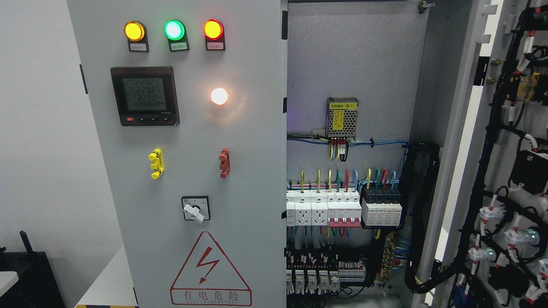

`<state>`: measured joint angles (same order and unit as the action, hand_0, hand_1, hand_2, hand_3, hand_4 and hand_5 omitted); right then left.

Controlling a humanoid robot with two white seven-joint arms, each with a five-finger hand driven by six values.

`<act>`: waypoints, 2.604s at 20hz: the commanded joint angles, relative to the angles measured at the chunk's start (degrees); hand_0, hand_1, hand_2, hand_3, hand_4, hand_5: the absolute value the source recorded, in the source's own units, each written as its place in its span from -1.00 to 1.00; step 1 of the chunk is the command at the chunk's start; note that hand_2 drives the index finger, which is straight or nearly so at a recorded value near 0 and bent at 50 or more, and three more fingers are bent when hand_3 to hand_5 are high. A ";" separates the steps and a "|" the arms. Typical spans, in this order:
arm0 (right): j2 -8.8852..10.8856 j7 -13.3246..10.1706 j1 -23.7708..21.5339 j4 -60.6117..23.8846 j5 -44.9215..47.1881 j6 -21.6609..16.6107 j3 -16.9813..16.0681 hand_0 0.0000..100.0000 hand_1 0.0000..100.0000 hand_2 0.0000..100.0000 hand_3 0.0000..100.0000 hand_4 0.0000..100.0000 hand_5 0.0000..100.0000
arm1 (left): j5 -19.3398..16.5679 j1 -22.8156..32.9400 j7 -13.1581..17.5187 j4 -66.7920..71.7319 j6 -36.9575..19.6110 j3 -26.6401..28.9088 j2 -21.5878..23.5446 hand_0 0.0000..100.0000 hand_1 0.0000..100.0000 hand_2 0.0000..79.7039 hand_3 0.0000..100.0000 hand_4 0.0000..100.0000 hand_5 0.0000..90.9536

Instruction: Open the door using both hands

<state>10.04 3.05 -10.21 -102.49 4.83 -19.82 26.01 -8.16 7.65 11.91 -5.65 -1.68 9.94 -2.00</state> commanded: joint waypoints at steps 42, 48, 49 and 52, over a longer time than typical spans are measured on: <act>-7.58 -0.15 24.98 9.67 11.78 23.24 -7.56 -1.00 -1.00 -1.00 -1.00 -1.00 -1.00 | -0.02 0.00 0.04 0.02 0.01 -0.10 -0.03 -1.00 -1.00 -1.00 -1.00 -0.94 -1.00; -7.32 -0.15 26.73 12.66 12.05 23.68 -7.47 -1.00 -1.00 -1.00 -1.00 -1.00 -1.00 | -0.02 0.08 0.04 0.02 0.01 -0.10 -0.03 -1.00 -1.00 -1.00 -1.00 -0.94 -1.00; -7.32 -0.15 27.35 12.93 12.05 23.77 -7.38 -1.00 -1.00 -1.00 -1.00 -1.00 -1.00 | -0.02 0.00 0.04 0.02 0.01 -0.10 -0.03 -1.00 -1.00 -1.00 -1.00 -0.94 -1.00; -7.32 -0.15 28.05 13.19 12.05 23.86 -7.12 -1.00 -1.00 -1.00 -1.00 -1.00 -1.00 | -0.02 0.00 0.04 0.02 0.10 -0.10 -0.03 -1.00 -1.00 -1.00 -1.00 -0.94 -1.00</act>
<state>2.68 2.89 16.05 -93.08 16.80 3.94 18.84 -8.17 7.65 11.91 -5.63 -1.43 9.85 -2.02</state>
